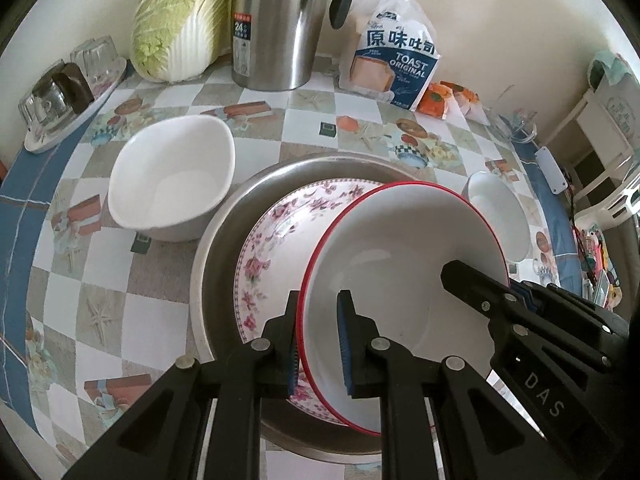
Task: Organize plates and bowls
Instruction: 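Lower the red-rimmed bowl onto the floral plate with both tools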
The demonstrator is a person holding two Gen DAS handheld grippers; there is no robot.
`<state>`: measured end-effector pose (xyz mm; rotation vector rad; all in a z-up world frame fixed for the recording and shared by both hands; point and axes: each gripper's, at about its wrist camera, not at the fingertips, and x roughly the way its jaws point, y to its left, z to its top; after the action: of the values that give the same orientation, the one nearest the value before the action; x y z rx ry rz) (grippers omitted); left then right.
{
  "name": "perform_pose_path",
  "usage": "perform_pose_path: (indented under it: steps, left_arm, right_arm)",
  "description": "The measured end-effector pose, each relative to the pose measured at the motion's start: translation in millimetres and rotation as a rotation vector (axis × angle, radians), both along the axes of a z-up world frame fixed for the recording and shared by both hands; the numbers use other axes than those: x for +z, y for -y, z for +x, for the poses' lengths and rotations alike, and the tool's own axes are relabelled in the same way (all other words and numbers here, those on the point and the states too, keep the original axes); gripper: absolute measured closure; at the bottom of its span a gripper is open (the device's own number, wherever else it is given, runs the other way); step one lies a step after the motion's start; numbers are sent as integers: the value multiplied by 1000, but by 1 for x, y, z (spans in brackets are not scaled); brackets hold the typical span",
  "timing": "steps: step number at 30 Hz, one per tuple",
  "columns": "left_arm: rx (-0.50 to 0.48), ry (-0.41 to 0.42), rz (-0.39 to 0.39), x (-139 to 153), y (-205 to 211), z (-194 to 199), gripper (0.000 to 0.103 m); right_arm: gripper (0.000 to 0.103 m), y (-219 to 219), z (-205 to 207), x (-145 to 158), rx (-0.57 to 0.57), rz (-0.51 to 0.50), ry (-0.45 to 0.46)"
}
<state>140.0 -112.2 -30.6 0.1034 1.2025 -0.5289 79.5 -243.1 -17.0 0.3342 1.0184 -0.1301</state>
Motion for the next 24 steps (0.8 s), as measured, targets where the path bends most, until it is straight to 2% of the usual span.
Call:
perform_pose_path:
  steps: [11, 24]
  left_arm:
    - [21, -44, -14, -12, -7, 9, 88]
    - [14, -50, -10, -16, -1, 11, 88]
  right_arm:
    - [92, -7, 11, -9, 10, -16, -38]
    - [91, -1, 16, -15, -5, -8, -56]
